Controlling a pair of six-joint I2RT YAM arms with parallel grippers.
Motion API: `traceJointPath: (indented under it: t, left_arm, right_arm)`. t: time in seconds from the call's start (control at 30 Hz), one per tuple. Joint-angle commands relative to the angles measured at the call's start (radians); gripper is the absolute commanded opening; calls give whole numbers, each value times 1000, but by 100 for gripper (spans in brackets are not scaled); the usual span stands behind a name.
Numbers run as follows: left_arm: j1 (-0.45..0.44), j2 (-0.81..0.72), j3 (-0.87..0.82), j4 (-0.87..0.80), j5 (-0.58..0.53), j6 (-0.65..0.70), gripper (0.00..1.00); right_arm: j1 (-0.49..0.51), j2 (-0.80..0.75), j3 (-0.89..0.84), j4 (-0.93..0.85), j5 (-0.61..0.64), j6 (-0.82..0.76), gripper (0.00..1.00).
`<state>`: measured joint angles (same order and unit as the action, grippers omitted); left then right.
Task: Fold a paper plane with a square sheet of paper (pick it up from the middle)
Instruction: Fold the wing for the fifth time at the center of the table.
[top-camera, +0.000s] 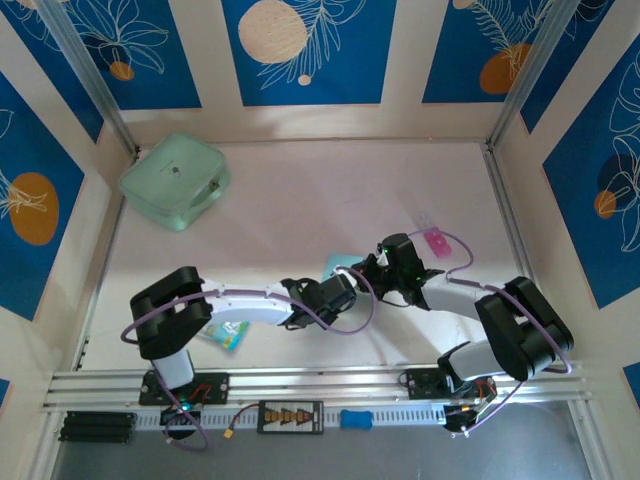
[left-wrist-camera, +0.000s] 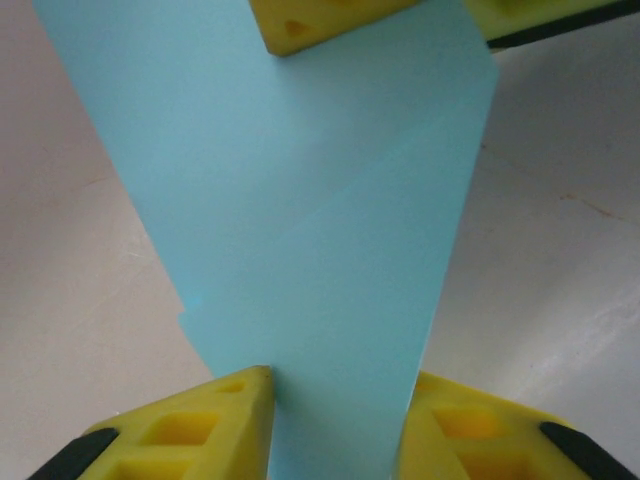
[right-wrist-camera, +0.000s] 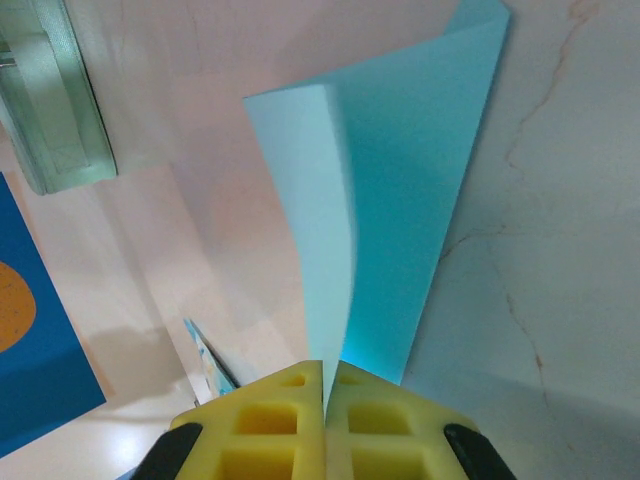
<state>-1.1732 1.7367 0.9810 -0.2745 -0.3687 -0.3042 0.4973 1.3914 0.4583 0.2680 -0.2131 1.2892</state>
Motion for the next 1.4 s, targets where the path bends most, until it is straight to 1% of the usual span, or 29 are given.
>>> traceJointPath:
  t: [0.0,0.27,0.4,0.53,0.63,0.73,0.93,1.03,1.13,1.23,1.37]
  left_arm:
    - [-9,7,19,-29,-35,11,33]
    - [-10,14,24,-37,-40,10,31]
    - [-11,13,24,-39,-43,11,37]
    - [-10,12,22,-40,-44,13,39]
    - [-11,14,24,-41,-44,13,39]
    - [-12,15,25,-42,-46,13,36]
    - [-13,17,26,-42,-47,12,25]
    - [-12,17,25,-43,-47,12,22]
    - [-13,16,25,-44,-52,9,23]
    - [-12,19,27,-47,-56,10,30]
    - [-16,23,27,-51,-64,12,30]
  right_arm:
    - [4,1,21,-15,-13,8,2]
    - [3,1,23,-16,-12,8,2]
    - [3,1,26,-16,-14,9,1]
    - [3,6,31,-16,-16,7,1]
    - [3,5,29,-16,-16,7,1]
    - [3,6,28,-16,-14,7,1]
    - [2,6,25,-15,-12,7,1]
    - [1,5,26,-14,-14,7,1]
    - [2,4,27,-14,-14,7,1]
    - [1,3,29,-14,-16,6,1]
    - [2,2,29,-15,-16,5,1]
